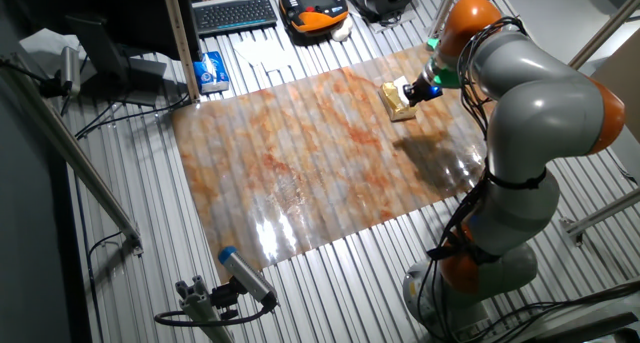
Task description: Pull out a napkin
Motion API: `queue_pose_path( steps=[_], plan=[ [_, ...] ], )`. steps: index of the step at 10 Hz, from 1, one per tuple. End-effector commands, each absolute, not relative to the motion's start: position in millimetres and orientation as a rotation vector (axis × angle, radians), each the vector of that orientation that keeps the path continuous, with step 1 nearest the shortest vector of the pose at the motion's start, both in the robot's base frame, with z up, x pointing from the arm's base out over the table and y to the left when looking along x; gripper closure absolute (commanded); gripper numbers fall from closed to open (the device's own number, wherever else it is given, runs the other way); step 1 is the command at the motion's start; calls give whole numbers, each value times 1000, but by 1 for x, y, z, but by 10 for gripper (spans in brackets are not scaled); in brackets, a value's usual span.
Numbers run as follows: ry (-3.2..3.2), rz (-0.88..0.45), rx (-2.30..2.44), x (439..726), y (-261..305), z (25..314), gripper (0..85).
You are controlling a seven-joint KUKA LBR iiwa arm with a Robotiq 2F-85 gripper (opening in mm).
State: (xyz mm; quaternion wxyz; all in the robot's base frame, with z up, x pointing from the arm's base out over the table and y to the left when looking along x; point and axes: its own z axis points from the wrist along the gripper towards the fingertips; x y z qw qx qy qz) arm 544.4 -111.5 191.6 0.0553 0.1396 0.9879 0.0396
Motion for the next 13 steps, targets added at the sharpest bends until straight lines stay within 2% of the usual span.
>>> queue_pose_path(
  steps=[1,13],
  plan=[
    [3015,134,440,544,-112,192,850],
    [3019,102,423,545,-112,191,850]
  ],
)
